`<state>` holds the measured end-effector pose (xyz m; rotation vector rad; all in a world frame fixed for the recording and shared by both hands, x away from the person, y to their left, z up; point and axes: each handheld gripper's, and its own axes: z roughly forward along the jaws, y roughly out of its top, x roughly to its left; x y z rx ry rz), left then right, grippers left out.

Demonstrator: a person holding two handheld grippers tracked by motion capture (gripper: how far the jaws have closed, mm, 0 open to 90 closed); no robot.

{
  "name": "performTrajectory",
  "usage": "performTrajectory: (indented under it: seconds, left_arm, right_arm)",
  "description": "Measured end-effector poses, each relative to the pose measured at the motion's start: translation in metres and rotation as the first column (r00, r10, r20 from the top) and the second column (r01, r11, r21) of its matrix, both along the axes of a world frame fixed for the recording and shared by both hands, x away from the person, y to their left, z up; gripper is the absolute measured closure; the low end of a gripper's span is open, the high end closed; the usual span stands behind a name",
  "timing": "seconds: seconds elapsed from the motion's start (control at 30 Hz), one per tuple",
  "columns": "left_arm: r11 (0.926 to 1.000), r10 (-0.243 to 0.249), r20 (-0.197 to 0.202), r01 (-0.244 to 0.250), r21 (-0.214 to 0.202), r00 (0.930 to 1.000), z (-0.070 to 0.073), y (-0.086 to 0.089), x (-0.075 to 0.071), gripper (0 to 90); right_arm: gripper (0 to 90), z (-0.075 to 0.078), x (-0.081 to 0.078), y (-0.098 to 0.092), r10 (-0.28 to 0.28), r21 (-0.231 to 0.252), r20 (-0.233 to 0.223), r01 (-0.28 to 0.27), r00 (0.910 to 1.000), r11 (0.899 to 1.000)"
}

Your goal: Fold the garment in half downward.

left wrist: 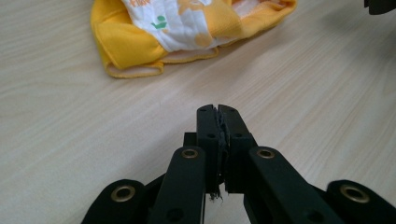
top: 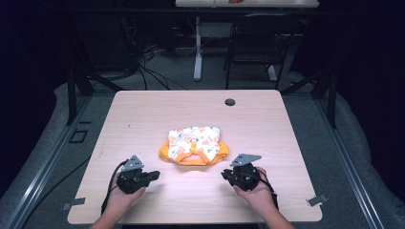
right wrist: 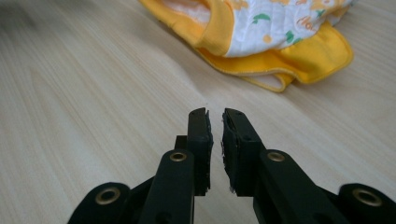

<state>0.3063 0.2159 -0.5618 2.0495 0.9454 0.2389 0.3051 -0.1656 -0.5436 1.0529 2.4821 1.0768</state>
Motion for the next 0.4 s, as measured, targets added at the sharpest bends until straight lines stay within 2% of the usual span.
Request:
performTrajectory:
  seconds: [0.1, 0.2, 0.33, 0.4]
  left_arm:
    - [1.0, 0.004, -0.006, -0.004, 0.0, 1.0, -0.006, 0.003, -0.001, 87.9]
    - [0.9998, 0.02, -0.022, -0.021, -0.006, 0.9996, -0.009, 0.007, -0.001, 87.9]
    - [0.9994, 0.034, -0.022, -0.034, -0.009, 0.9992, -0.013, 0.006, -0.001, 87.2]
    - [0.9996, 0.028, -0.007, -0.028, 0.007, 0.9996, -0.014, 0.004, -0.001, 86.3]
  right_arm:
    - [80.3, -0.007, -0.004, -0.001, -0.003, 0.009, -0.001, 0.003, 1.0, 1.0]
    - [79.9, -0.014, -0.008, 0.0, -0.004, -0.016, 0.009, 0.004, 1.0, 1.0]
    - [79.7, -0.02, -0.01, 0.001, 0.008, -0.02, -0.001, -0.008, 1.0, 1.0]
    - [78.9, -0.022, -0.01, 0.002, 0.008, -0.018, 0.009, -0.008, 0.9999, 1.0]
